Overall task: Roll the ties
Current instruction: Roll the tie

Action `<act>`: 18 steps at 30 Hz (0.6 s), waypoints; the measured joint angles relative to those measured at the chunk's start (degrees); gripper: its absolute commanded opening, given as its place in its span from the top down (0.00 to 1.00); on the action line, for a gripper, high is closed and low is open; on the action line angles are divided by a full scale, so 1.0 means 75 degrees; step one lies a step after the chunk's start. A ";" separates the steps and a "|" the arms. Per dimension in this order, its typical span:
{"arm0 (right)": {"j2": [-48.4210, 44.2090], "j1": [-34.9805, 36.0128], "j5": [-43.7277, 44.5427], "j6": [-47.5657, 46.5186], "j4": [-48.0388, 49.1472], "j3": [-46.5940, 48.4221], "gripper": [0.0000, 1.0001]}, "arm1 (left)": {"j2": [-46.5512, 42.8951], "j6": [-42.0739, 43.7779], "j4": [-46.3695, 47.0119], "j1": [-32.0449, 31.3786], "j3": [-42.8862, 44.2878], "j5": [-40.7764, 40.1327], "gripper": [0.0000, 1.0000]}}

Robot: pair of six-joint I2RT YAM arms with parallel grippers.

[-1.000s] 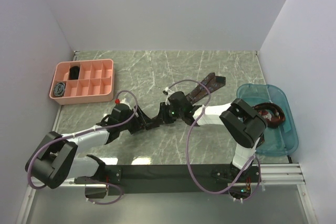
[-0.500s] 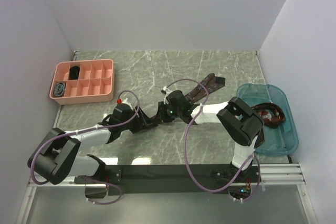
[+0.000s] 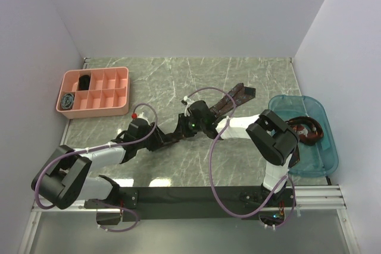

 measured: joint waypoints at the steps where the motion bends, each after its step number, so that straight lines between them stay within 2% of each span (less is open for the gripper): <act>1: 0.0000 0.0000 0.0009 -0.0003 -0.0003 0.0000 0.75 | -0.0003 -0.0009 0.0000 0.0000 -0.0029 -0.0020 0.65; 5: -0.0041 -0.0015 0.0163 -0.0038 -0.0064 -0.0006 0.72 | -0.0117 -0.0160 0.0044 0.0000 -0.0204 -0.0137 0.71; 11: -0.0396 -0.0323 0.0519 -0.0105 -0.0207 0.0009 0.72 | -0.0318 -0.0227 0.0052 -0.0009 -0.0315 -0.0268 0.72; 18: -0.0157 -0.0600 0.0950 0.0230 -0.0423 0.0096 0.72 | -0.0391 -0.0385 0.0160 -0.0015 -0.0434 -0.0315 0.73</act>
